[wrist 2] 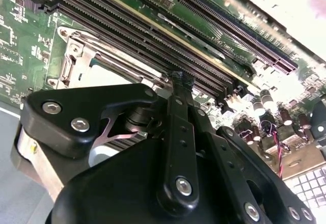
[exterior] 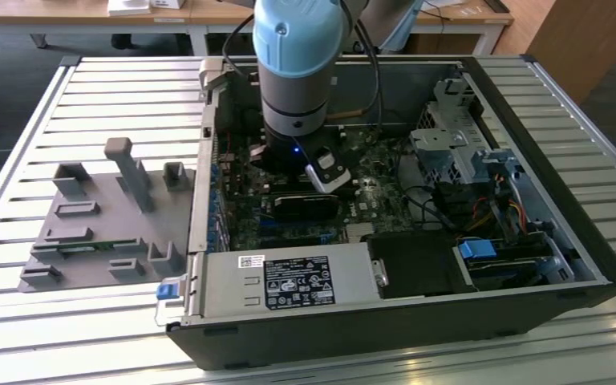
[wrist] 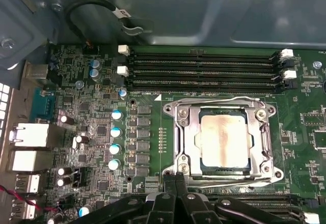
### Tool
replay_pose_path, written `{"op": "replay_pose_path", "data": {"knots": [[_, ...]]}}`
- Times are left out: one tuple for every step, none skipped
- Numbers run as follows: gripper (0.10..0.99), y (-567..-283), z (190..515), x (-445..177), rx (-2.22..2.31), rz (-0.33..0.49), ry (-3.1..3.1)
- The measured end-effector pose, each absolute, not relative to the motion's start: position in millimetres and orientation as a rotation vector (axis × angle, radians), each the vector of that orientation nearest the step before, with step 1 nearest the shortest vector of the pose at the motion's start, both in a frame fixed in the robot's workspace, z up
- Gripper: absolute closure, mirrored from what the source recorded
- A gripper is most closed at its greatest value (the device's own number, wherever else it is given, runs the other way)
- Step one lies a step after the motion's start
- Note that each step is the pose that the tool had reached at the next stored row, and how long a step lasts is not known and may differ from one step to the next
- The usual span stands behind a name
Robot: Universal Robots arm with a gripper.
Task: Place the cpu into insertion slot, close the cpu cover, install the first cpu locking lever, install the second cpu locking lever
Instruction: 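Install the second cpu locking lever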
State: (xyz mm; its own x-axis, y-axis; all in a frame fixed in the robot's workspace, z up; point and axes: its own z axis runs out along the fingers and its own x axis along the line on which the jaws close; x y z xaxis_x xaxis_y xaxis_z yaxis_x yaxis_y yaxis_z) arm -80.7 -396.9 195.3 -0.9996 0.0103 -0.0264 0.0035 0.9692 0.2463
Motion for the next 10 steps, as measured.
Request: {"op": "replay_pose_path", "data": {"knots": [[0.980, -396.6, 195.1, -80.8, 0.011, 0.387, 3.090], [0.980, -396.3, 195.0, -81.0, 0.011, 0.388, 3.090], [0.980, -396.1, 194.8, -81.2, 0.011, 0.388, 3.090], [0.980, -395.8, 194.6, -81.3, 0.011, 0.388, 3.090], [0.980, -395.6, 194.4, -81.4, 0.011, 0.389, 3.090], [0.980, -395.4, 194.0, -81.6, 0.011, 0.389, 3.090], [0.980, -395.1, 193.7, -81.7, 0.011, 0.390, 3.090], [0.980, -394.9, 193.3, -81.9, 0.011, 0.390, 3.090], [0.980, -394.6, 193.0, -82.0, 0.011, 0.391, 3.090], [0.980, -394.1, 192.3, -82.3, 0.011, 0.392, 3.089]]}}
